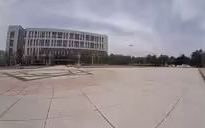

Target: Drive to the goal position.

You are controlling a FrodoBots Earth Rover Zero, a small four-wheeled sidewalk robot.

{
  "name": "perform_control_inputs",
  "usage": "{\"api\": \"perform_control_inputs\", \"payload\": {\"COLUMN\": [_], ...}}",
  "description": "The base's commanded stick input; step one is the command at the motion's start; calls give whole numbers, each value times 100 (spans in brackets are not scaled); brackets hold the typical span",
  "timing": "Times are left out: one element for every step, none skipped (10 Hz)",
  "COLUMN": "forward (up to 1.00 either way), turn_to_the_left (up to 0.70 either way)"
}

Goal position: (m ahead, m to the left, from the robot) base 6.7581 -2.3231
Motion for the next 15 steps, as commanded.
{"api": "perform_control_inputs", "payload": {"forward": [100,100,100,100,100,100,100,100,100,100,100,100,100,100,100], "turn_to_the_left": [-40,-40,-40,-40,-40,-40,-40,-39,-34,0,0,0,0,0,0]}}
